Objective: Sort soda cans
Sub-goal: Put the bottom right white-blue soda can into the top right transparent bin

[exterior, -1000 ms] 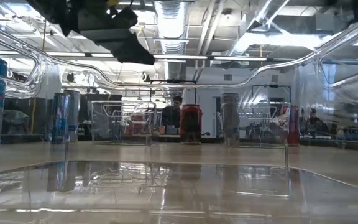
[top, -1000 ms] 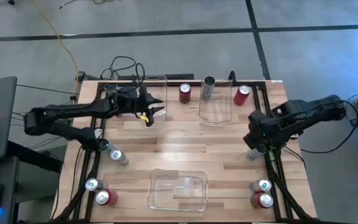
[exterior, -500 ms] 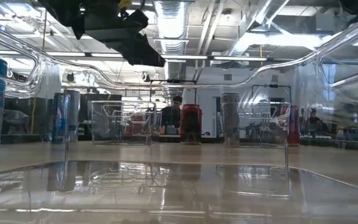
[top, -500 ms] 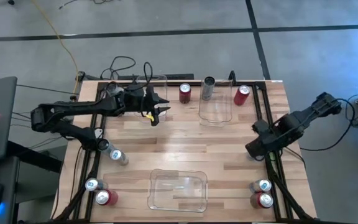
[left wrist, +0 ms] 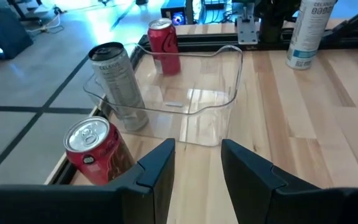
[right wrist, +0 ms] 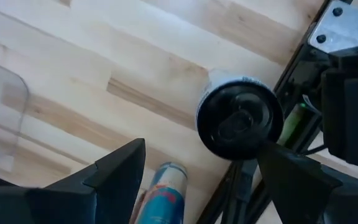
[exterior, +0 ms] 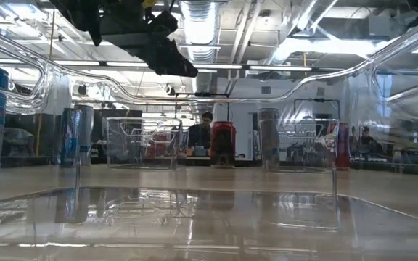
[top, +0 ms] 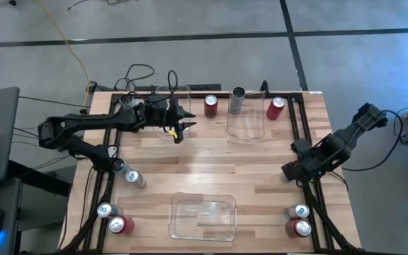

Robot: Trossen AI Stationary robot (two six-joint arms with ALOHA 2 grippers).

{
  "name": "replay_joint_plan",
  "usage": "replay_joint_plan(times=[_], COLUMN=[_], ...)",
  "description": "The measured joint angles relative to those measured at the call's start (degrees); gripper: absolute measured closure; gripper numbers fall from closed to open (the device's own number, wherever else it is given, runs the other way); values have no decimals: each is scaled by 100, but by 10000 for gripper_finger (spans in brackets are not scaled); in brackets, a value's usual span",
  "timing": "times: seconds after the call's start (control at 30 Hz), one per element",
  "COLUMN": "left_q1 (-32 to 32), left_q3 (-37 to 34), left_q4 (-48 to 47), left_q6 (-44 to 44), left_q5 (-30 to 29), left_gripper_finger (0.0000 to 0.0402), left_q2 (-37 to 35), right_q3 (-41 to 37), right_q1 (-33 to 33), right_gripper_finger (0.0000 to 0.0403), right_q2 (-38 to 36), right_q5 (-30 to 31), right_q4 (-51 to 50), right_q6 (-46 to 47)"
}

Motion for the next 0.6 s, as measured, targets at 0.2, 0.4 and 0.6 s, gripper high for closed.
replay_joint_plan(times=[0.2,0.4,0.6], left_q1=[0,0,0], left_q3=[20,198,201], left_q4=[-9,-124,-177], left_q6=[62,114,157], left_q5=[-2,-4,-4], left_gripper_finger=[273,273,273], left_q2=[0,-7,-7], right_q3=[-93,-607,-824], right_q1=[-4,-241,-251], right_gripper_finger=[79,79,79], right_q2=[-163,-757,-1130], right_q5=[56,17,-9], right_q4=[3,1,2], right_q6=[28,64,190])
